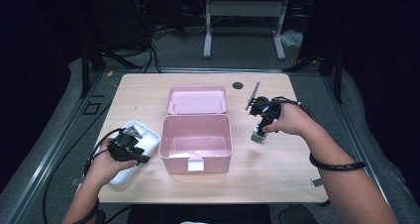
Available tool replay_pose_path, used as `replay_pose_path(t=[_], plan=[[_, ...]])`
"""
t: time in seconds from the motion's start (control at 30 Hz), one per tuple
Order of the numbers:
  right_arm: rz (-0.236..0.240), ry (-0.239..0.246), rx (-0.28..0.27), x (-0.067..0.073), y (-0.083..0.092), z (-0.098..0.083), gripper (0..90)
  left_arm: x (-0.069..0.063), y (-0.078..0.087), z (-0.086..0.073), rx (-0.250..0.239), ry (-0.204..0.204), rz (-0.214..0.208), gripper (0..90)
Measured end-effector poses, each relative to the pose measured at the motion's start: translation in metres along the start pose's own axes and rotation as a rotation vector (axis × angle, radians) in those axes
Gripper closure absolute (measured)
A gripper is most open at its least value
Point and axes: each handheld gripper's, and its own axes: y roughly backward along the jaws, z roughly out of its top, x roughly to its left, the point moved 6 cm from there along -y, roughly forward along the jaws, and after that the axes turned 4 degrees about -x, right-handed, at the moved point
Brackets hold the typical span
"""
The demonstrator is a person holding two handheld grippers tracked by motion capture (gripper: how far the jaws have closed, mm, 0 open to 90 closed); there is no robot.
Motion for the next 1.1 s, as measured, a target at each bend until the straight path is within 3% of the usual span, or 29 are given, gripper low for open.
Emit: replay_pose_path(t=[0.23,0.47,0.8,0.93,1.1], plan=[[-0.010,0.118,-0.012,0.013,0.024,0.019,47.3,0.002,0.000,0.000,-0.010,0.009,0.009,49.4],[-0.007,0.189,-0.031,0.021,0.047,0.034,47.4,0.004,0.000,-0.001,-0.012,0.009,0.011,43.8],[-0.033,0.232,-0.077,0.028,0.070,0.051,47.4,0.001,0.001,0.000,-0.037,0.031,-0.016,44.8],[-0.026,0.250,-0.085,0.033,0.074,0.056,47.4,-0.001,0.001,0.002,-0.039,0.001,-0.013,45.0],[-0.021,0.279,-0.091,0.040,0.077,0.064,47.4,0.003,-0.003,-0.001,-0.007,0.024,0.006,32.8]])
